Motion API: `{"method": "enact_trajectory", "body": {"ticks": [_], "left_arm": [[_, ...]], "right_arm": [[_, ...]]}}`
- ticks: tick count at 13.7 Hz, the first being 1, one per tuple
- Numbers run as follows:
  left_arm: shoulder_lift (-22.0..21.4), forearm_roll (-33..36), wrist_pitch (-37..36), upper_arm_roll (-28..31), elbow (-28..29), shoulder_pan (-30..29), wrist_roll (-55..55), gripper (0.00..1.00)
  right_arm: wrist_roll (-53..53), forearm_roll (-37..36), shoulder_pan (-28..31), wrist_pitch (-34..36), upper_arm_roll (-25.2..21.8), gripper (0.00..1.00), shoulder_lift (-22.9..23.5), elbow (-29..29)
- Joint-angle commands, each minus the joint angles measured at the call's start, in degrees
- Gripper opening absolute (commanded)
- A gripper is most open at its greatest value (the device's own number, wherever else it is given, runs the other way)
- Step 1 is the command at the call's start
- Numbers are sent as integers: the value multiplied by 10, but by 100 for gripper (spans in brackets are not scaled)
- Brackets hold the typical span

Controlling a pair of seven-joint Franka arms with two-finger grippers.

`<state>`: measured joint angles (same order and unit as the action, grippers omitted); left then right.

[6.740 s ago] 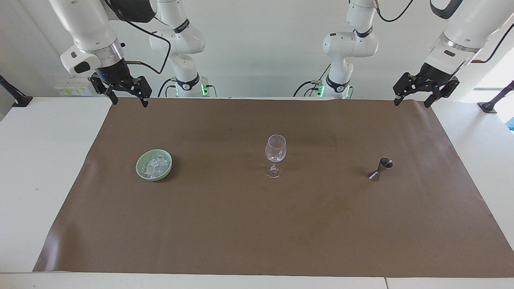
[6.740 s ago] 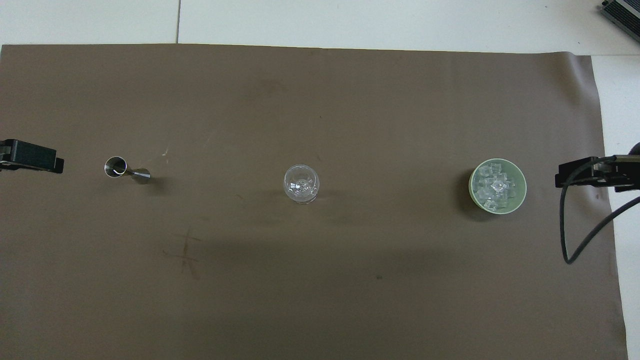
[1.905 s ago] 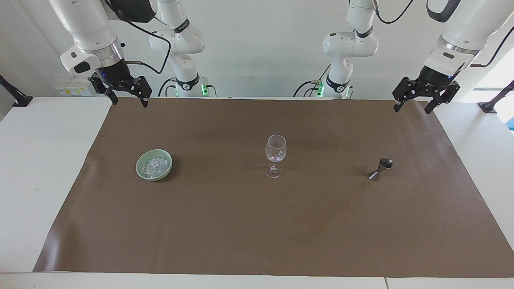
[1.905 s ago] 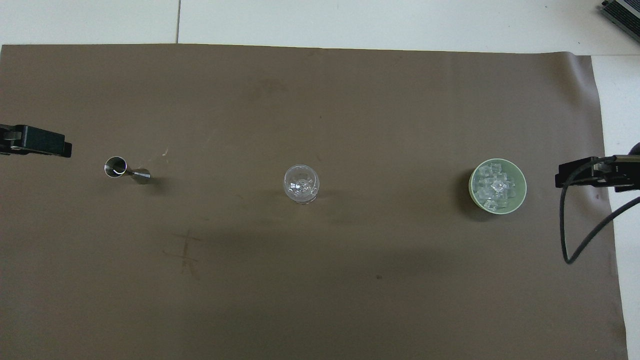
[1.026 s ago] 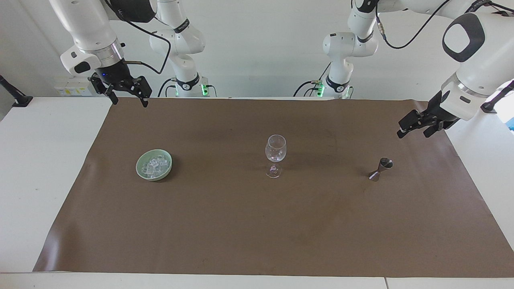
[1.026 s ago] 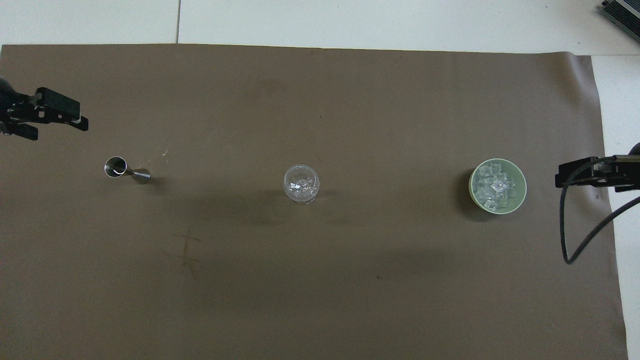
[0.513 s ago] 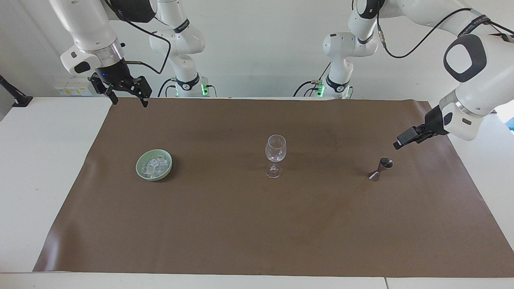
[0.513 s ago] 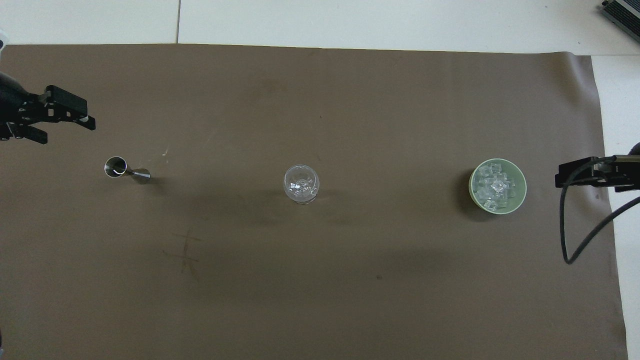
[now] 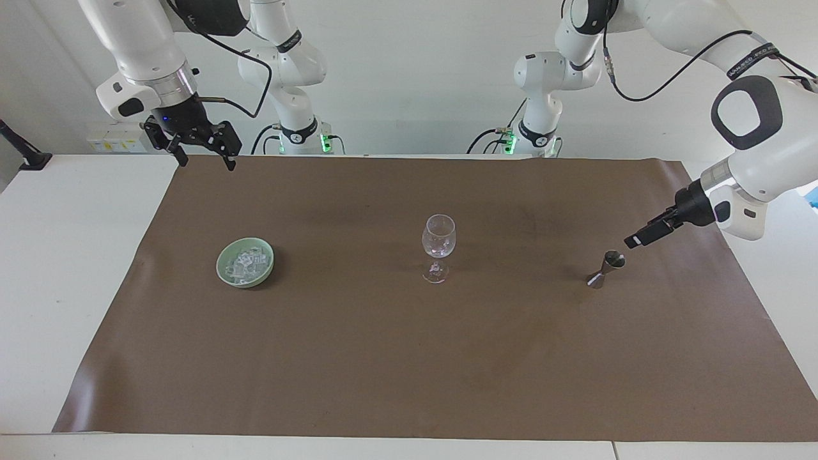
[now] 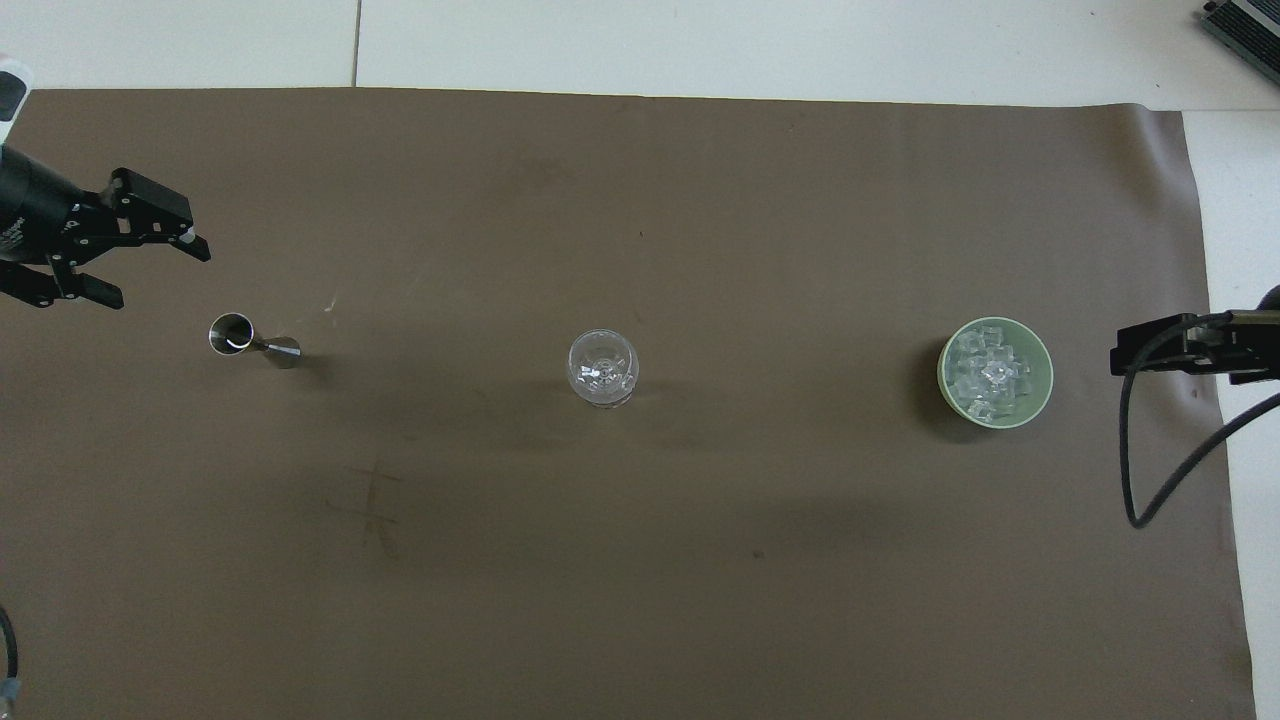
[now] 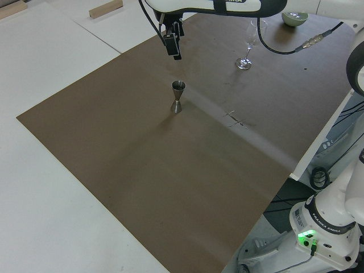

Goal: Pour wine and add ice with both arms
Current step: 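Open the left gripper and move it toward the silver bottle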

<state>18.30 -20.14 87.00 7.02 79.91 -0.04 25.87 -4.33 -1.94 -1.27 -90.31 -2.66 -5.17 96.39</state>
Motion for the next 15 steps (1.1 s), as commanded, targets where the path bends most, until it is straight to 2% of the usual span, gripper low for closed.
{"method": "enact_trajectory", "body": {"ticks": [1,11,13,15], "left_arm": [[12,-43,-1,-3,2,-28,36,100],[57,-143,-2,-3,1,-88,110,100],[73,-185,-3,-3,0,-116,123,100],[84,-191,5,-3,1,-117,126,100]], "right_arm": [[16,0,3,1,2,100,-13,13],[16,0,3,1,2,100,-13,13],[15,0,3,1,1,100,-13,13],[16,0,3,1,2,100,-13,13]]}}
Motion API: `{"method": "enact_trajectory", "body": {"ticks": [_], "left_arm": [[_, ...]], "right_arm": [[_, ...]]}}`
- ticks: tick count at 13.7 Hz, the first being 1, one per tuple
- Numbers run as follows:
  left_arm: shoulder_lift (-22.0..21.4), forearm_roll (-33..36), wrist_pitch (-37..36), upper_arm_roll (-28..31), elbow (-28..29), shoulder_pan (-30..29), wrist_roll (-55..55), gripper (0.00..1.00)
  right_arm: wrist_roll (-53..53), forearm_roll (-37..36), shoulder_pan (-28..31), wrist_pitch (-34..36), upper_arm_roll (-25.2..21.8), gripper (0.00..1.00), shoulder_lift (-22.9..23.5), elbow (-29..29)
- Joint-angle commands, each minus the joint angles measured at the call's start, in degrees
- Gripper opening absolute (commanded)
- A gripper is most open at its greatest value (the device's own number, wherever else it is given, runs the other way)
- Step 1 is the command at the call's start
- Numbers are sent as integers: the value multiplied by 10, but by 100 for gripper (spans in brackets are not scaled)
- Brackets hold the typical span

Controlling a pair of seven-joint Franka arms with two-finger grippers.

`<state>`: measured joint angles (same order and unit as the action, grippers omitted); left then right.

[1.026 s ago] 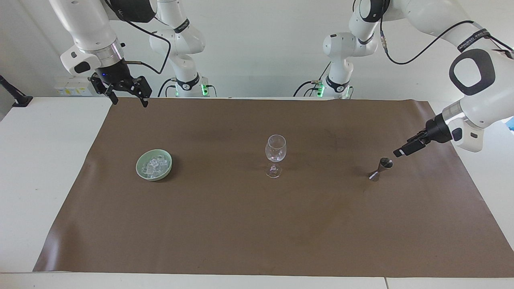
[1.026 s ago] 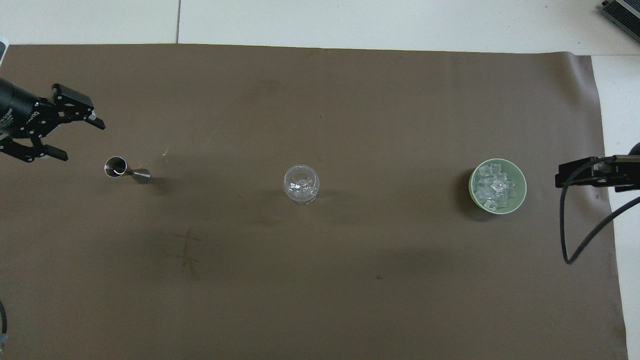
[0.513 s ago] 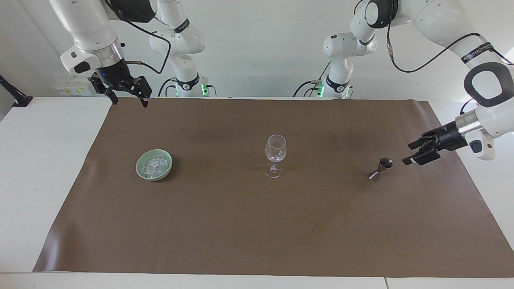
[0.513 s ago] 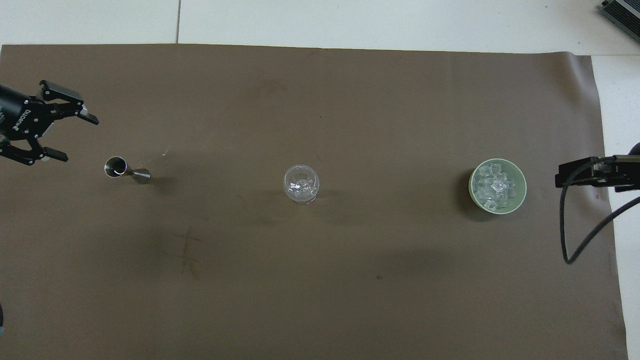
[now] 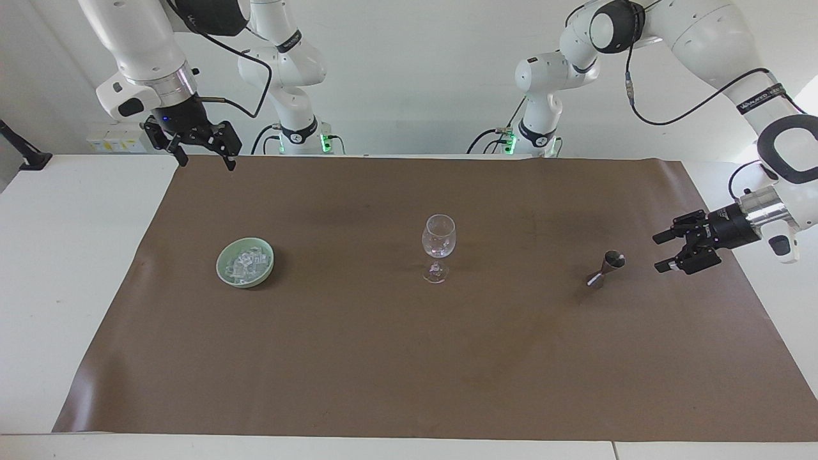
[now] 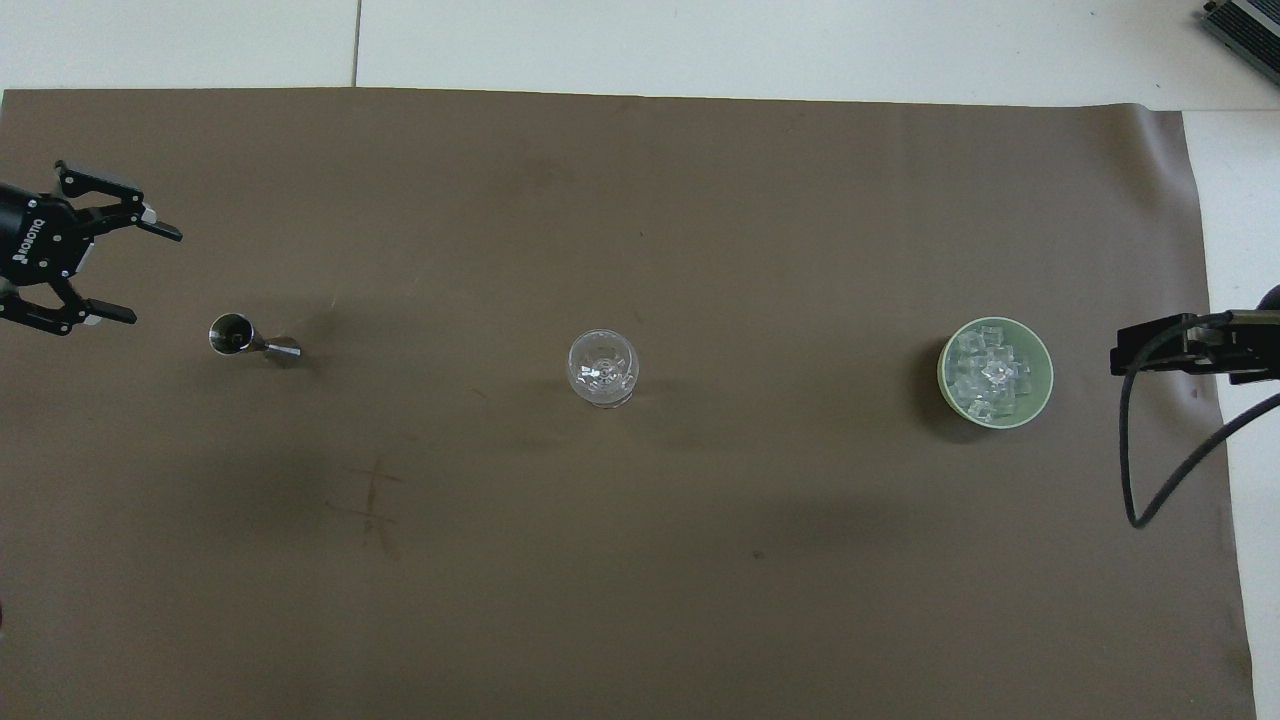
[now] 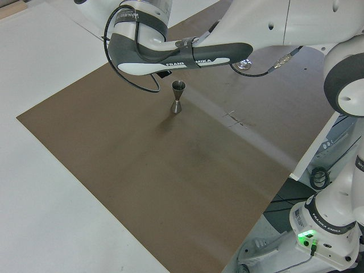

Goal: Pour wine and add ice with both arms
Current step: 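Open the left gripper and move it toward the silver bottle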

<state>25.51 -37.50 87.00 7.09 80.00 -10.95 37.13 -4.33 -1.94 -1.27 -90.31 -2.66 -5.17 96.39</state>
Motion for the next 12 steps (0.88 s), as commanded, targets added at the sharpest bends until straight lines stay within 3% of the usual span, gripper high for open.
{"method": "enact_trajectory", "body": {"ticks": [1,6,12], "left_arm": [[16,-21,18,-3,4,-13,22,100],[17,-64,54,-3,49,-22,55,100],[10,-70,81,-4,111,-22,50,100]], "right_arm": [[16,0,3,1,2,100,-13,13],[16,0,3,1,1,100,-13,13],[16,0,3,1,1,100,-13,13]]}}
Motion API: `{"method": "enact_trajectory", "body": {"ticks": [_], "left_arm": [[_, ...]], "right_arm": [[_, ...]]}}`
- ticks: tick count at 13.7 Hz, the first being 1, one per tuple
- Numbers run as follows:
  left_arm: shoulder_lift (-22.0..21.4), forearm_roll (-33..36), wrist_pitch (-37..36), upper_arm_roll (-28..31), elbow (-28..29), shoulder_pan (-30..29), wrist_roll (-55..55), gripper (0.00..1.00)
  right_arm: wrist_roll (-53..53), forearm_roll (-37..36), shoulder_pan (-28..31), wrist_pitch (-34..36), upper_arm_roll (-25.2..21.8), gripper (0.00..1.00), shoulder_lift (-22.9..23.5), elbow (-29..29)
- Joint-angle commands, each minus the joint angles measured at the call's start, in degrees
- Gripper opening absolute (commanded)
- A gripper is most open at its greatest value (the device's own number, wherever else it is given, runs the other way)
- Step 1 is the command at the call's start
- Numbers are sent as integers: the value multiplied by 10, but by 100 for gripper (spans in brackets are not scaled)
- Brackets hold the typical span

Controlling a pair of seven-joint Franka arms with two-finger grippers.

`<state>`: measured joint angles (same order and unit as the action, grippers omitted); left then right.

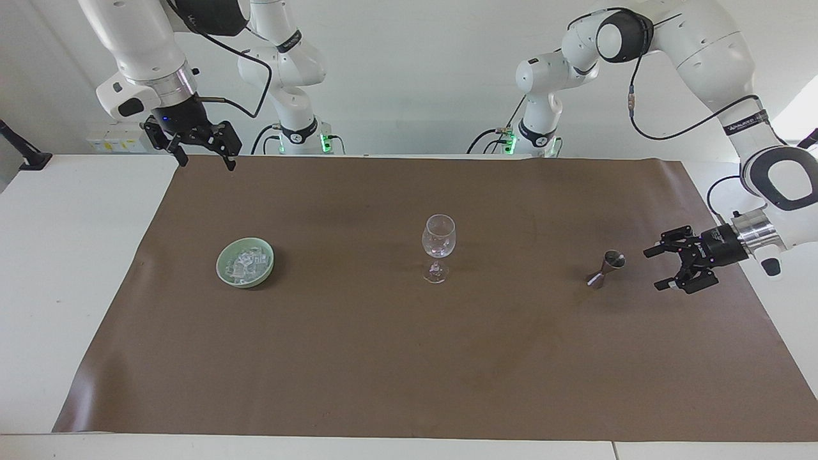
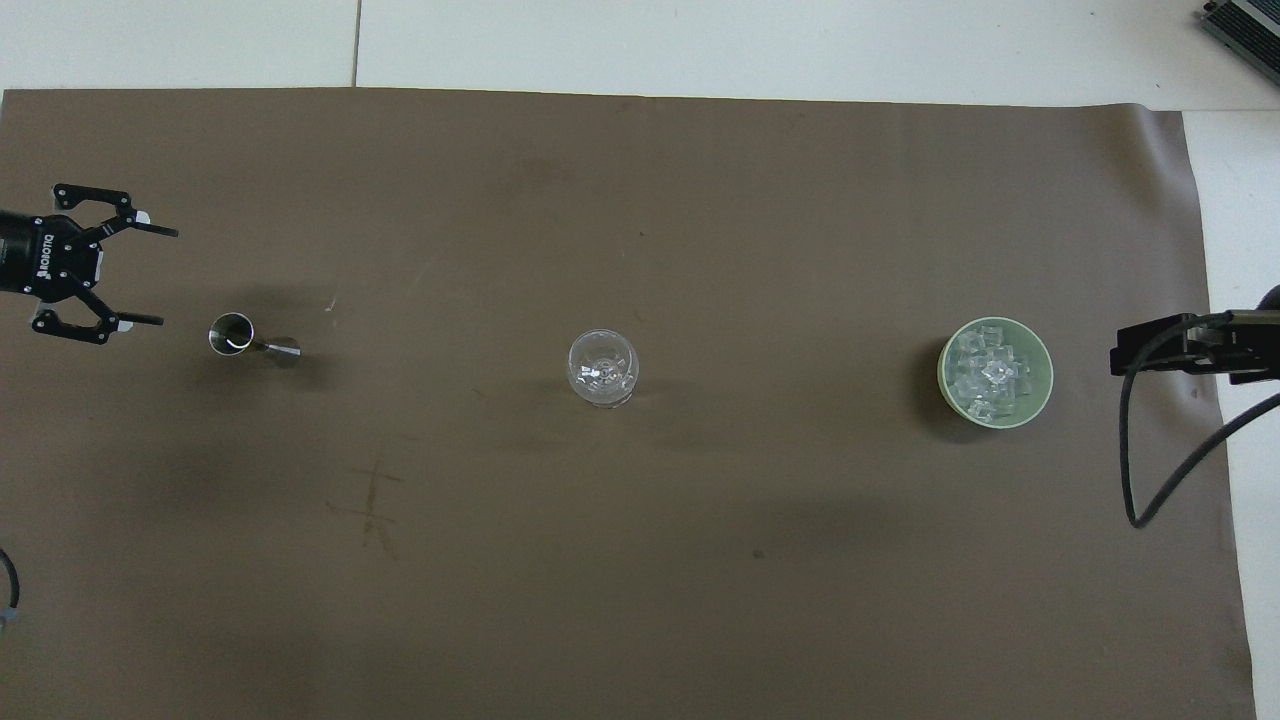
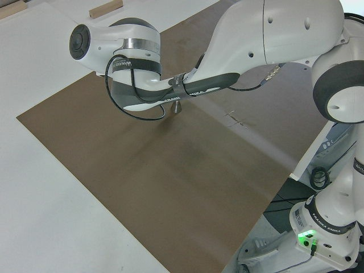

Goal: Pour wine and add ice with both arms
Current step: 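Open the left gripper and move it toward the silver bottle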

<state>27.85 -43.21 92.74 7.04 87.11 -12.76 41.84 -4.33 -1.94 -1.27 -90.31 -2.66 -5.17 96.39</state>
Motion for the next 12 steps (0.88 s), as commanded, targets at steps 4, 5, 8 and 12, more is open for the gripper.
{"method": "enact_trajectory", "body": {"ticks": [4,5,8,12], "left_arm": [[-21,-25,39,-4,78,-5,1,100],[-24,-31,48,-4,91,-5,0,100],[-29,-51,60,-4,118,-6,-1,100],[-27,-78,68,-5,152,-23,-12,100]], "right_arm": [[16,0,3,1,1,100,-13,13],[16,0,3,1,1,100,-13,13],[16,0,3,1,2,100,-13,13],[16,0,3,1,1,100,-13,13]]}}
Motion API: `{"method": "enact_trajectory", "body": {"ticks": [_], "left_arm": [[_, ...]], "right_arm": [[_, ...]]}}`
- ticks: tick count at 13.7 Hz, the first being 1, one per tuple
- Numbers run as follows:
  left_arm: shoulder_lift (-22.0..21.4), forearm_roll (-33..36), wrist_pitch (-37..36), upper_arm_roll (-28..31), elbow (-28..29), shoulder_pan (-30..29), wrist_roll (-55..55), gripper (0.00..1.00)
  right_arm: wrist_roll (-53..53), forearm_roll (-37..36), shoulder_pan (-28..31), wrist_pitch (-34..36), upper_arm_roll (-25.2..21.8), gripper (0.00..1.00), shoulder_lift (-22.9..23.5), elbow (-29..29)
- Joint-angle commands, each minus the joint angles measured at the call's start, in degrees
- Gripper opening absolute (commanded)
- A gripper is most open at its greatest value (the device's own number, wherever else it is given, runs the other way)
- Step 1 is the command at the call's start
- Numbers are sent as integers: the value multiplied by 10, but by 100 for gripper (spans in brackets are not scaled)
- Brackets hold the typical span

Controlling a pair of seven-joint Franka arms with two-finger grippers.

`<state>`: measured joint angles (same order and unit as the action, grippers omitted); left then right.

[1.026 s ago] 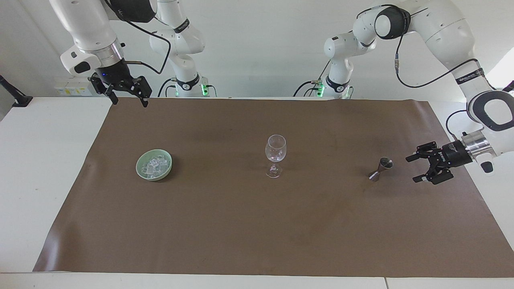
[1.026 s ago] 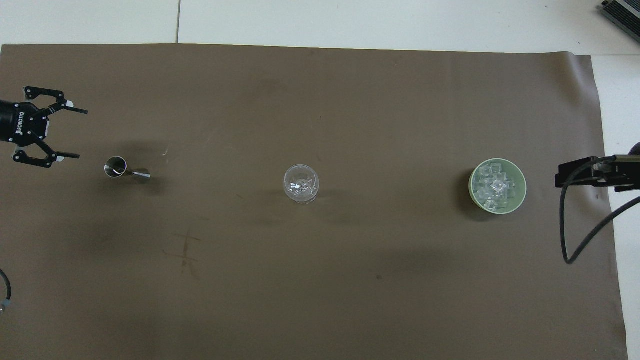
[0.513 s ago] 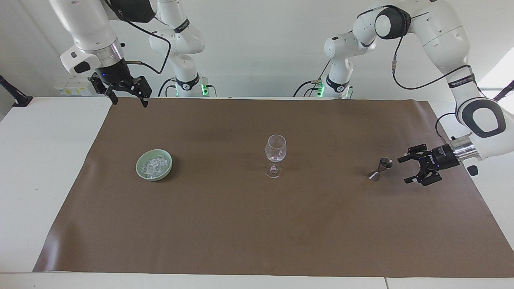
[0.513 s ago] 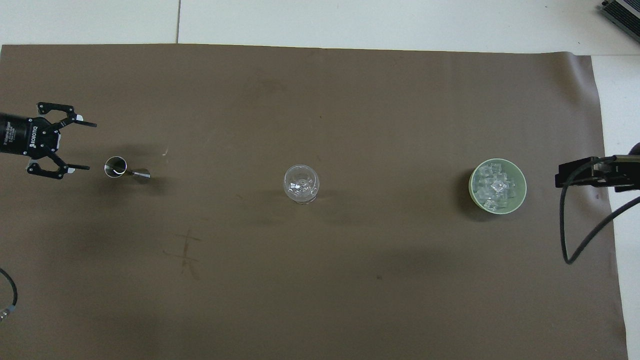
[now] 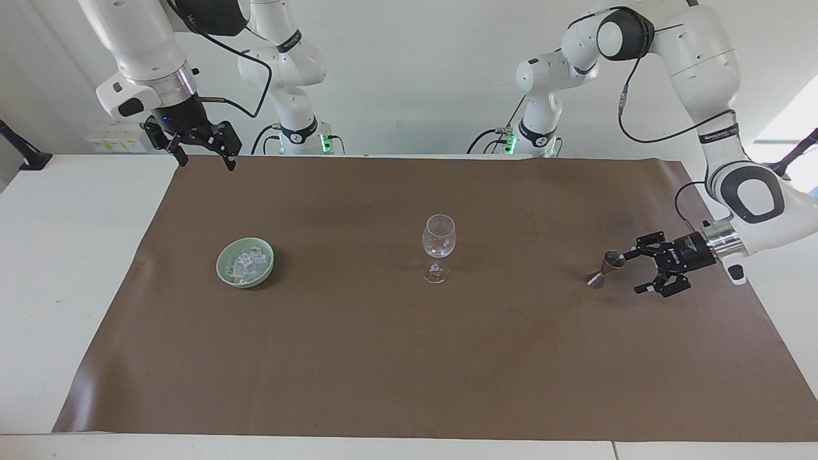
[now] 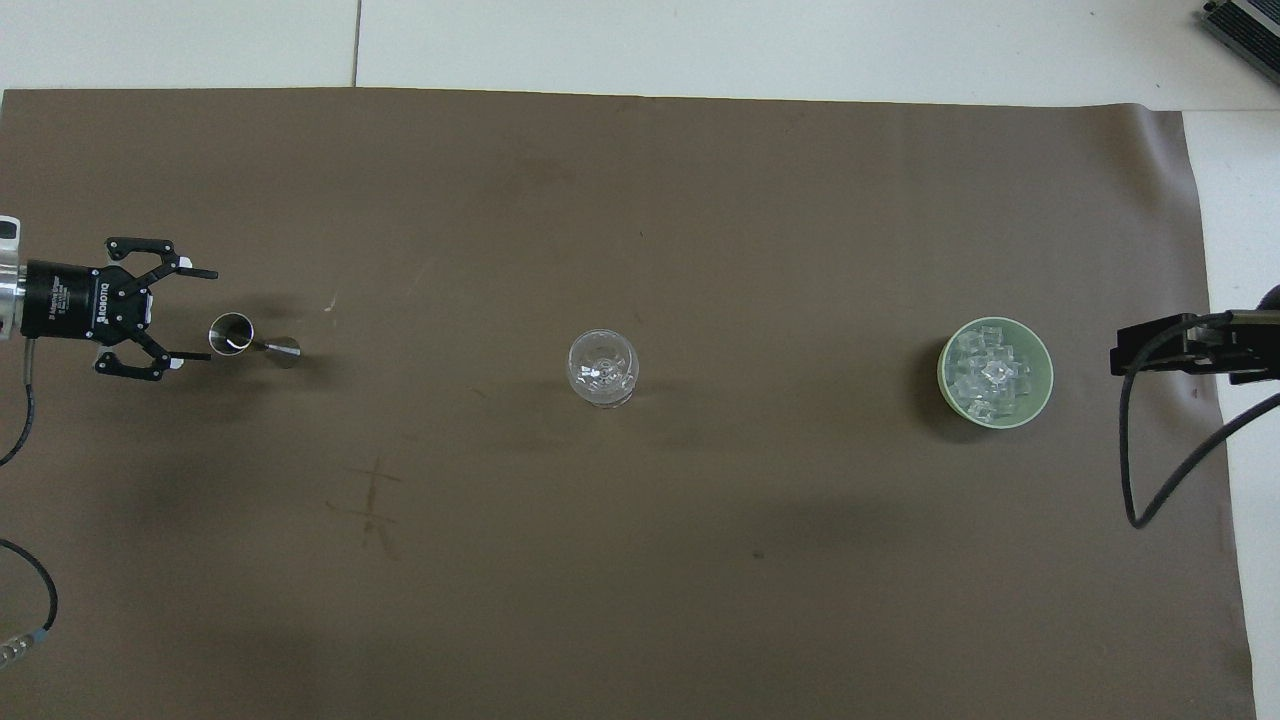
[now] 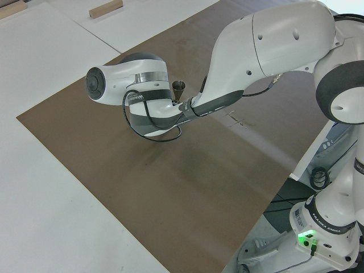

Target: Pour wine and add ice with both arms

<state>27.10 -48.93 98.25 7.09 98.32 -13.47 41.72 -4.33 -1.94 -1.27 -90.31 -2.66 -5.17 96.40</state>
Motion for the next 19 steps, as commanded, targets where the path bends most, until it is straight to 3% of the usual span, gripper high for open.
{"method": "enact_trajectory", "body": {"ticks": [1,7,19], "left_arm": [[-18,-33,13,-5,53,-20,-26,100],[-18,-101,10,-6,107,-44,-95,100],[-13,-237,9,-5,165,-43,-91,100]], "right_arm": [[16,0,3,1,1,100,-13,13],[16,0,2,1,1,100,-13,13],[16,0,3,1,1,100,-13,13]]}}
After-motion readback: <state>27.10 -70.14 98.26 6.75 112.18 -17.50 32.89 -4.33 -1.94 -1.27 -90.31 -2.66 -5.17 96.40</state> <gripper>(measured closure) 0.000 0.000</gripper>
